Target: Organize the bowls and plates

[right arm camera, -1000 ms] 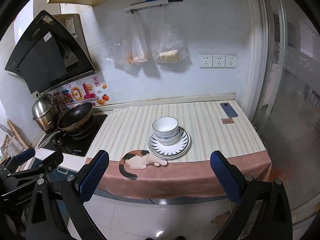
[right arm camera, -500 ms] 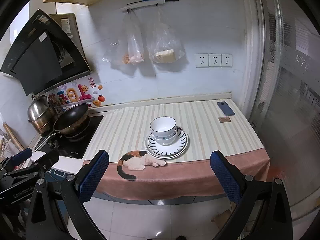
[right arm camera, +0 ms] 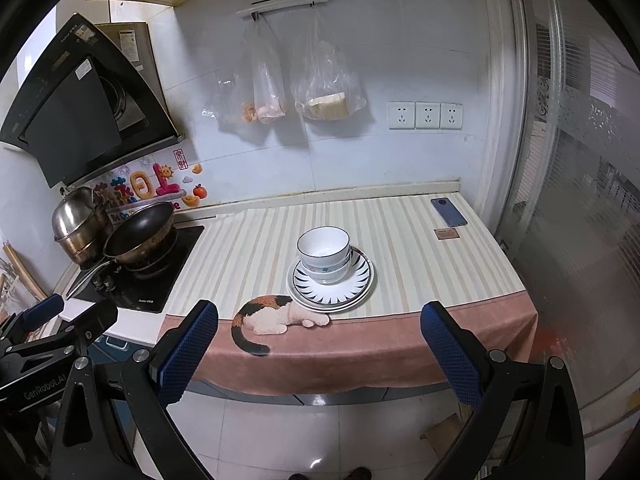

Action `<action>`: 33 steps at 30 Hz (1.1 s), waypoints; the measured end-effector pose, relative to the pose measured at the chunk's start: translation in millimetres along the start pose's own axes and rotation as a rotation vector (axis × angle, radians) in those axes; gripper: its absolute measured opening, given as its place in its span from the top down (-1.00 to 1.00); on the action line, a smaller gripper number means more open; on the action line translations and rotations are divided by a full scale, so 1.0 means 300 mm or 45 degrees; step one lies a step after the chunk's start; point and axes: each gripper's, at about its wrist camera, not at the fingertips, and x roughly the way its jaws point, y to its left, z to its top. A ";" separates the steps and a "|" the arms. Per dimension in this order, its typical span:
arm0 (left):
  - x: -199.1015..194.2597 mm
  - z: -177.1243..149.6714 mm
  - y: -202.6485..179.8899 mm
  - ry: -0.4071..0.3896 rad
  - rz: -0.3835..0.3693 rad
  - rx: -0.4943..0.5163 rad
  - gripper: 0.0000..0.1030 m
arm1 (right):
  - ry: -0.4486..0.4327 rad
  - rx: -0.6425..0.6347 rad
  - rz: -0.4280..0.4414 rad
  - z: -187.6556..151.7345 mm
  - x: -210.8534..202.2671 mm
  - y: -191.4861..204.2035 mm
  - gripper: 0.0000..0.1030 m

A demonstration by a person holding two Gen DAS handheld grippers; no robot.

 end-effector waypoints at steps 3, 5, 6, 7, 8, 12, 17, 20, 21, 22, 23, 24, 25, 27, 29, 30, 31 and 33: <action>-0.002 -0.001 0.007 -0.003 -0.001 0.001 -1.00 | 0.001 -0.001 0.001 -0.001 -0.001 0.000 -1.00; -0.004 -0.003 0.009 -0.003 0.000 -0.002 -1.00 | 0.000 -0.003 0.000 -0.005 -0.001 0.003 -1.00; -0.004 -0.004 0.011 -0.002 -0.001 -0.003 -1.00 | 0.000 -0.002 -0.002 -0.008 -0.007 0.008 -1.00; -0.007 -0.005 0.015 -0.003 -0.002 -0.005 -1.00 | 0.002 -0.002 -0.001 -0.009 -0.007 0.009 -1.00; -0.006 -0.005 0.016 -0.003 -0.001 -0.002 -1.00 | 0.002 -0.002 -0.002 -0.010 -0.011 0.015 -1.00; -0.005 -0.004 0.019 -0.002 -0.004 -0.001 -1.00 | 0.001 -0.002 -0.003 -0.009 -0.011 0.015 -1.00; -0.009 -0.009 0.018 -0.004 -0.002 -0.002 -1.00 | -0.001 0.001 -0.005 -0.011 -0.010 0.018 -1.00; -0.012 -0.012 0.017 -0.003 -0.004 0.000 -1.00 | -0.002 -0.002 -0.003 -0.011 -0.011 0.017 -1.00; -0.013 -0.013 0.018 -0.004 -0.004 0.001 -1.00 | -0.003 -0.004 -0.007 -0.012 -0.010 0.018 -1.00; -0.014 -0.014 0.018 -0.004 -0.006 0.002 -1.00 | -0.003 -0.003 -0.006 -0.011 -0.010 0.016 -1.00; -0.015 -0.015 0.016 -0.004 -0.004 0.000 -1.00 | -0.002 0.000 -0.004 -0.010 -0.010 0.015 -1.00; -0.015 -0.016 0.015 -0.005 -0.003 0.000 -1.00 | -0.001 -0.002 -0.005 -0.009 -0.010 0.014 -1.00; -0.016 -0.016 0.014 -0.005 -0.004 0.000 -1.00 | -0.001 0.000 -0.008 -0.010 -0.009 0.015 -1.00; -0.017 -0.014 0.014 -0.007 -0.009 0.000 -1.00 | -0.005 0.006 -0.014 -0.012 -0.017 0.023 -1.00; -0.017 -0.011 0.014 -0.008 -0.012 0.001 -1.00 | -0.007 0.011 -0.019 -0.015 -0.021 0.026 -1.00; -0.018 -0.012 0.013 -0.008 -0.013 0.001 -1.00 | -0.008 0.012 -0.021 -0.016 -0.023 0.026 -1.00; -0.017 -0.011 0.013 -0.007 -0.012 0.001 -1.00 | -0.009 0.015 -0.023 -0.014 -0.027 0.028 -1.00; -0.015 -0.009 0.010 -0.005 -0.016 0.002 -1.00 | -0.013 0.015 -0.027 -0.012 -0.029 0.031 -1.00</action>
